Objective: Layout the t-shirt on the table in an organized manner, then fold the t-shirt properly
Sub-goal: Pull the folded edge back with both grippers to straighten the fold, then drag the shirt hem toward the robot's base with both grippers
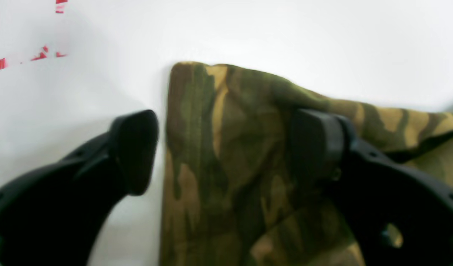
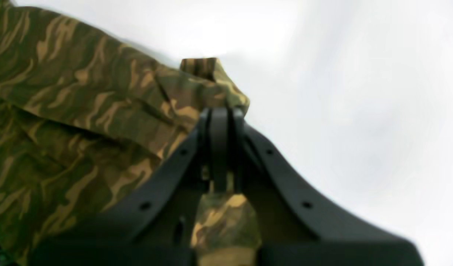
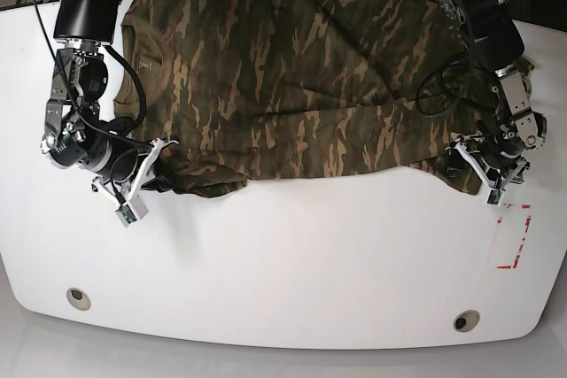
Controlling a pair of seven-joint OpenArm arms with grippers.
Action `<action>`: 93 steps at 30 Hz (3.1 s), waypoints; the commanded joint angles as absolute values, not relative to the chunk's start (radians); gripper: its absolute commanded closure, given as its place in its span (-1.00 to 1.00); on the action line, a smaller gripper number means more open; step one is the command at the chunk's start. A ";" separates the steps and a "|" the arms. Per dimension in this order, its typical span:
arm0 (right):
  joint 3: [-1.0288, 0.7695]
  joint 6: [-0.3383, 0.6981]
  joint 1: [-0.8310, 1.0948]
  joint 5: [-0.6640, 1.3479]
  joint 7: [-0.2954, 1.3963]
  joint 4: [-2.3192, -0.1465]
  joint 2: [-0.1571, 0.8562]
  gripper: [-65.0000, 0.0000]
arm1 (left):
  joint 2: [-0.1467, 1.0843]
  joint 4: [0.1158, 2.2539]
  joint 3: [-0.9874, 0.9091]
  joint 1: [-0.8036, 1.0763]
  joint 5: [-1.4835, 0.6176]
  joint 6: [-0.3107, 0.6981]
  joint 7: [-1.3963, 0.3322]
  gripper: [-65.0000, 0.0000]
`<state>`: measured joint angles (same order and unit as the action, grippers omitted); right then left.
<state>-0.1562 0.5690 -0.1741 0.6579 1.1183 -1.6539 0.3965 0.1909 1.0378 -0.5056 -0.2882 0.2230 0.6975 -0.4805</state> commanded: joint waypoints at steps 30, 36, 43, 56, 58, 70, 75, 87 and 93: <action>-0.171 0.570 -0.185 0.673 1.092 -1.670 0.410 1.00 | 0.168 1.274 -0.504 -0.280 0.254 0.698 -0.518 0.92; -0.173 0.568 -0.231 0.673 1.078 -1.670 0.418 1.00 | 0.165 1.359 -0.498 -0.289 0.255 0.698 -0.530 0.92; -0.171 0.568 -0.302 0.673 1.070 -1.670 0.447 1.00 | 0.168 1.469 -0.481 -0.340 0.255 0.698 -0.575 0.92; -0.170 0.573 -0.427 0.673 1.006 -1.527 0.456 1.00 | 0.170 1.578 -0.409 -0.433 0.260 0.698 -0.575 0.92; -0.162 0.573 -0.446 0.673 0.977 -1.501 0.473 1.00 | 0.171 1.577 -0.398 -0.452 0.260 0.698 -0.575 0.92; -0.088 0.573 -0.618 0.671 0.886 -1.250 0.509 1.00 | 0.174 1.501 -0.394 -0.536 0.260 0.698 -0.568 0.91; -0.033 0.573 -0.696 0.630 0.826 -1.127 0.510 1.00 | 0.191 1.431 -0.394 -0.572 0.260 0.698 -0.561 0.91; 0.047 0.611 -0.816 0.392 0.691 -0.935 0.446 1.00 | 0.213 1.251 -0.384 -0.628 0.260 0.698 -0.481 0.90; 0.047 0.615 -0.839 0.268 0.593 -0.837 0.397 0.98 | 0.240 1.135 -0.374 -0.653 0.260 0.698 -0.424 0.90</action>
<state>0.0525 0.6250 -0.7902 0.3168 0.6750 -0.8581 0.4038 0.2195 1.1519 -0.3717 -0.6048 0.2691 0.7086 -0.4679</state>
